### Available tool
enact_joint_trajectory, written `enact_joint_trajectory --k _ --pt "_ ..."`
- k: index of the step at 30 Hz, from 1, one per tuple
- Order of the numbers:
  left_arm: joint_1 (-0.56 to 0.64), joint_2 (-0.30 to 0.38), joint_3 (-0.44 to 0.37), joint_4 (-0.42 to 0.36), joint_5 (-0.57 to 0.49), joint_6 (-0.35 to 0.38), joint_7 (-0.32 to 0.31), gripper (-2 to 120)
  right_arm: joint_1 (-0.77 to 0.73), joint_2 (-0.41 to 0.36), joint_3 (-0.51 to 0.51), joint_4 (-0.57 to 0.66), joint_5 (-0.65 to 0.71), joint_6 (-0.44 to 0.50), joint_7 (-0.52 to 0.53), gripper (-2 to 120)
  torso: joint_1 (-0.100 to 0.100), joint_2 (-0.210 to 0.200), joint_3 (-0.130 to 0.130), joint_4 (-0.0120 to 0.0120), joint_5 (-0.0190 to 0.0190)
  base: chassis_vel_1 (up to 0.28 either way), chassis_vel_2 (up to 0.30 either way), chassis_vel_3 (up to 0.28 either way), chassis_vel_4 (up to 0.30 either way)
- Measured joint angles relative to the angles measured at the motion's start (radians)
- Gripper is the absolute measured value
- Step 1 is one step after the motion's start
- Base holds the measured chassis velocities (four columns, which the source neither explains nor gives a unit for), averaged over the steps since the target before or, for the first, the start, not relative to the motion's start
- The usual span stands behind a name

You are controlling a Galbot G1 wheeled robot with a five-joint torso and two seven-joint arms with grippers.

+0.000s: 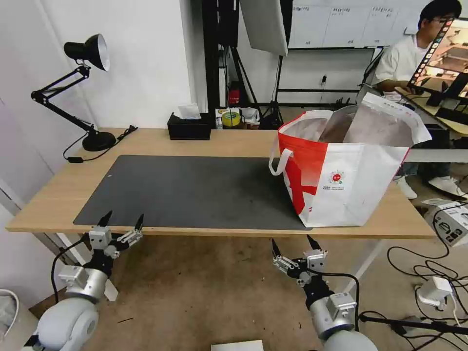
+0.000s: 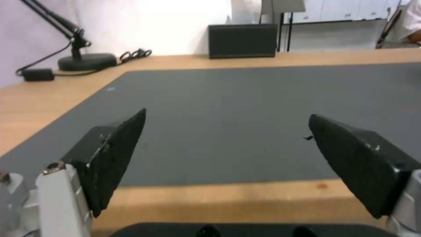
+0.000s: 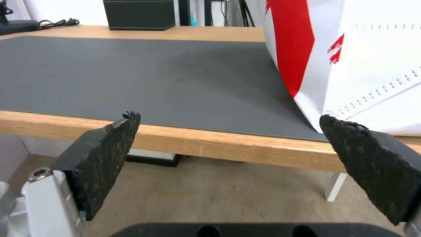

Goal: Pick up the trash from the table and place it into the takeout bag.

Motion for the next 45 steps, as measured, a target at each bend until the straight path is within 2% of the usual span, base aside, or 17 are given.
enact_joint_trajectory --k 11,20,45 --pt "0.074 -0.023 -0.053 -0.025 -0.015 0.007 0.002 100 0.000 0.000 0.000 0.000 0.000 0.000 0.000 100 0.000 0.000 0.000 -0.0001 0.0000 0.000 0.000 0.000 0.000" --pt "0.145 -0.060 -0.086 -0.032 -0.020 -0.011 0.029 100 0.000 0.000 0.000 0.000 0.000 0.000 0.000 100 0.000 0.000 0.000 0.0001 0.0000 0.000 0.000 0.000 0.000" --pt "0.141 -0.075 -0.083 -0.026 -0.013 -0.027 0.041 100 0.000 0.000 0.000 0.000 0.000 0.000 0.000 100 0.000 0.000 0.000 0.0000 0.0000 0.000 0.000 0.000 0.000"
